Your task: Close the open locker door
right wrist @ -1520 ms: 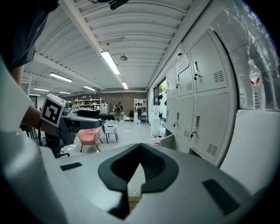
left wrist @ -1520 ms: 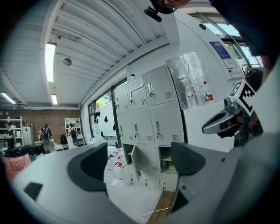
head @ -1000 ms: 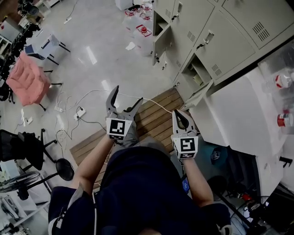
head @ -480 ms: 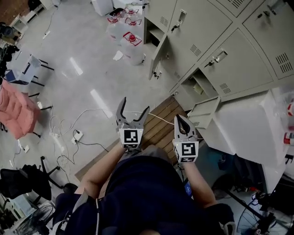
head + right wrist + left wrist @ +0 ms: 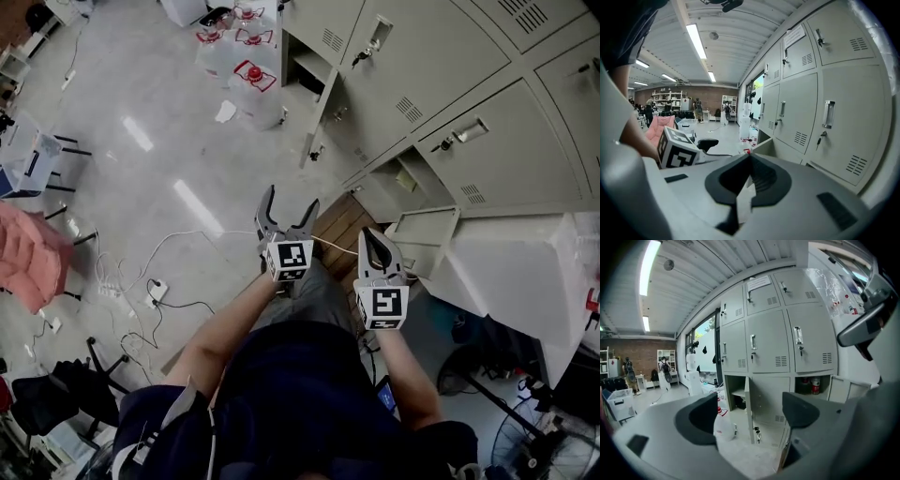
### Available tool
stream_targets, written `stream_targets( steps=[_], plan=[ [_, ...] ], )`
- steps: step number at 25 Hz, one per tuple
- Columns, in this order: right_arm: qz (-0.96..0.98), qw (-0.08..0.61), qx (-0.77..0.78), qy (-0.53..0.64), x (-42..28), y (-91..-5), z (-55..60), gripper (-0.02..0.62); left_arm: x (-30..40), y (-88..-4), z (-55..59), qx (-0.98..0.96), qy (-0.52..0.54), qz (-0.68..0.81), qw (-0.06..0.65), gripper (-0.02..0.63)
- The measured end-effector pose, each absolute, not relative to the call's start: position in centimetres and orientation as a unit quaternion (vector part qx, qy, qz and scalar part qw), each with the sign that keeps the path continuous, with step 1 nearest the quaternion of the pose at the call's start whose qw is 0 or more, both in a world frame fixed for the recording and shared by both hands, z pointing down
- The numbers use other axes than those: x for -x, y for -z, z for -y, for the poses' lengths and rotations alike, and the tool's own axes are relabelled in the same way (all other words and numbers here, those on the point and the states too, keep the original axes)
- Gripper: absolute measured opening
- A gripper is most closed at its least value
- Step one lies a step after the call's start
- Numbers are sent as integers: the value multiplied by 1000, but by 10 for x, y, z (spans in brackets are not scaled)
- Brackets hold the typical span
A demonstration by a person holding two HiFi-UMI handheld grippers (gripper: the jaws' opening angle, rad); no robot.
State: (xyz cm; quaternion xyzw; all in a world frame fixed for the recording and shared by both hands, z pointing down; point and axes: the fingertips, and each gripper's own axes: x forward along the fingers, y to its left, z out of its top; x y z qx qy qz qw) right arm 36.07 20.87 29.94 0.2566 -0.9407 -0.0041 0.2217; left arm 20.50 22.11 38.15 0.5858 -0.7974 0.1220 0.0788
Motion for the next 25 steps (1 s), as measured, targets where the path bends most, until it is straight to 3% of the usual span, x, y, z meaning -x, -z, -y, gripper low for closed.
stream_targets(
  steps=[14, 25],
  plan=[
    [951, 234, -200, -16, -341, -385, -137, -5, -185, -556, -102, -502, -136, 840, 155, 370],
    [955, 225, -190, -38, -338, -443, -108, -5, -160, -646, -65, -427, -123, 877, 185, 301]
  ],
)
